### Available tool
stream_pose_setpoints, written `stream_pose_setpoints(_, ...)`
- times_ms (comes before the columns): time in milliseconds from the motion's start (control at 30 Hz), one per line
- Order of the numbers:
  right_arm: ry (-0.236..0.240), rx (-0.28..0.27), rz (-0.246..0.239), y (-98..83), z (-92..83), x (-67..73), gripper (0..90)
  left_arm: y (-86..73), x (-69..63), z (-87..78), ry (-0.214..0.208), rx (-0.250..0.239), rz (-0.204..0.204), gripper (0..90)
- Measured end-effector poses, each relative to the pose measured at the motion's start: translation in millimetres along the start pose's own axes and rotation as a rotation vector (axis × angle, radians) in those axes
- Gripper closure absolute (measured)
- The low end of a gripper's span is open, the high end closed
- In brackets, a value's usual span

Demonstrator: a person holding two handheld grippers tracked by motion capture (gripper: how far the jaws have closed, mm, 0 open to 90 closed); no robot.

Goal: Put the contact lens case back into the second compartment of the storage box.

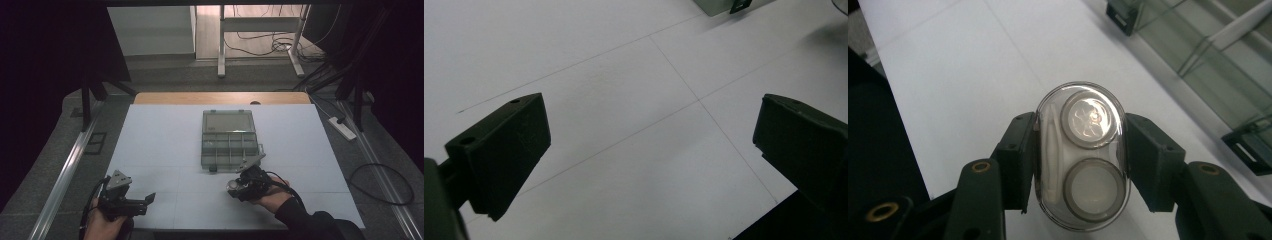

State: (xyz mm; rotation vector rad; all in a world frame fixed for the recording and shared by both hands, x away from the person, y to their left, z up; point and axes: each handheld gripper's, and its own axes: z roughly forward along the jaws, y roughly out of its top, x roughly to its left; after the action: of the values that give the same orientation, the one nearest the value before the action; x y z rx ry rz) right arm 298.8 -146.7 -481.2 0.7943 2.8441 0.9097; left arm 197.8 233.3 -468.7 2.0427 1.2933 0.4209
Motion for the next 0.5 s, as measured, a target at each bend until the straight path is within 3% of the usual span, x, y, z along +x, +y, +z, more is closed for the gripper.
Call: stream_pose_setpoints(500, -0.008, -0.09, 0.091, 12.3, -17.0, -17.4, 48.8, 0.1, 0.1, 0.3, -0.001, 0.003, 0.0, 2.2)
